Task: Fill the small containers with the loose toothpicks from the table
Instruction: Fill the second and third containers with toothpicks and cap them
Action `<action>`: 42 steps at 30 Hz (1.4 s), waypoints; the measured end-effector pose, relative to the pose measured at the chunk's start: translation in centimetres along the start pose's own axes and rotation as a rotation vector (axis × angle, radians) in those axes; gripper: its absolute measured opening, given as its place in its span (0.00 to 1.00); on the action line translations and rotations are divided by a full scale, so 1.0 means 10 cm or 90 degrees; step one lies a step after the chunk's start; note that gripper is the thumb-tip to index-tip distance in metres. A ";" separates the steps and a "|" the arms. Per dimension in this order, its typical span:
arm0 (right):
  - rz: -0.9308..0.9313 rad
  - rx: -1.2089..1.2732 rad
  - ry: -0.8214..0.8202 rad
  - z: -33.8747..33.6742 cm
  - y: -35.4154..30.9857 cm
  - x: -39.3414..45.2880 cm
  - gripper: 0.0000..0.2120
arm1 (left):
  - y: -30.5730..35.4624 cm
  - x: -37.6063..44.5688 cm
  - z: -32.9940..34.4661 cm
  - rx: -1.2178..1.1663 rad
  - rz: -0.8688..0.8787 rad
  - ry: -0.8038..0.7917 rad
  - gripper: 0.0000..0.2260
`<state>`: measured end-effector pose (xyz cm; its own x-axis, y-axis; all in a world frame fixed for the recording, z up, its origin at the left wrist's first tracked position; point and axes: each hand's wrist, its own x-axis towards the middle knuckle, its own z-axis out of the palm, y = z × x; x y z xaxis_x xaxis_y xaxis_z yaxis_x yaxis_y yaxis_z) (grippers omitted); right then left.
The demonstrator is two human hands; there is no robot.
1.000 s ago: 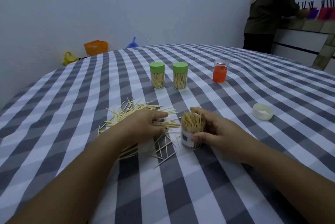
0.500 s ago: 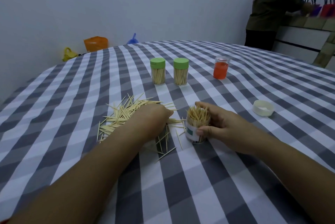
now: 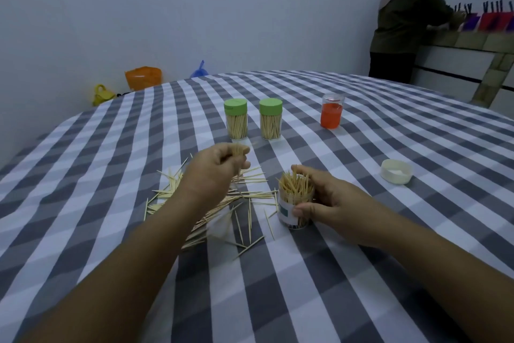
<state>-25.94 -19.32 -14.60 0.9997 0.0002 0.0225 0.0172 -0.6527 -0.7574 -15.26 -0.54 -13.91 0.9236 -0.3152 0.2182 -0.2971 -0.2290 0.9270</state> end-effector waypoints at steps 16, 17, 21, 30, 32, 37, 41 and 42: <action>-0.005 0.031 0.010 0.03 0.04 0.02 0.34 | 0.19 -0.12 0.22 -0.493 -0.129 -0.021 0.07; -0.006 0.032 0.010 0.03 0.05 0.02 0.34 | 0.20 -0.14 0.23 -0.475 -0.126 -0.028 0.07; -0.010 0.033 0.008 0.04 0.06 0.03 0.34 | 0.20 -0.21 0.29 -0.290 -0.064 -0.064 0.08; -0.035 0.043 0.014 0.05 0.07 0.03 0.28 | 0.11 -0.34 0.48 -0.075 0.002 -0.114 0.12; -0.034 0.033 0.015 0.05 0.07 0.03 0.29 | 0.14 -0.36 0.48 -0.077 0.008 -0.126 0.15; -0.048 0.039 0.011 0.04 0.08 0.04 0.29 | 0.13 -0.34 0.48 -0.027 0.001 -0.162 0.20; -0.048 0.040 0.013 0.05 0.11 0.05 0.31 | 0.16 -0.34 0.45 0.009 0.000 -0.181 0.22; -0.043 0.039 0.014 0.05 0.10 0.05 0.31 | 0.17 -0.33 0.42 0.007 -0.008 -0.173 0.23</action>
<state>-25.44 -19.63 -15.70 0.9957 0.0259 0.0888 0.0863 -0.6037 -0.7926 -19.79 -3.77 -14.35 0.8290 -0.5474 0.1147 -0.2896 -0.2448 0.9253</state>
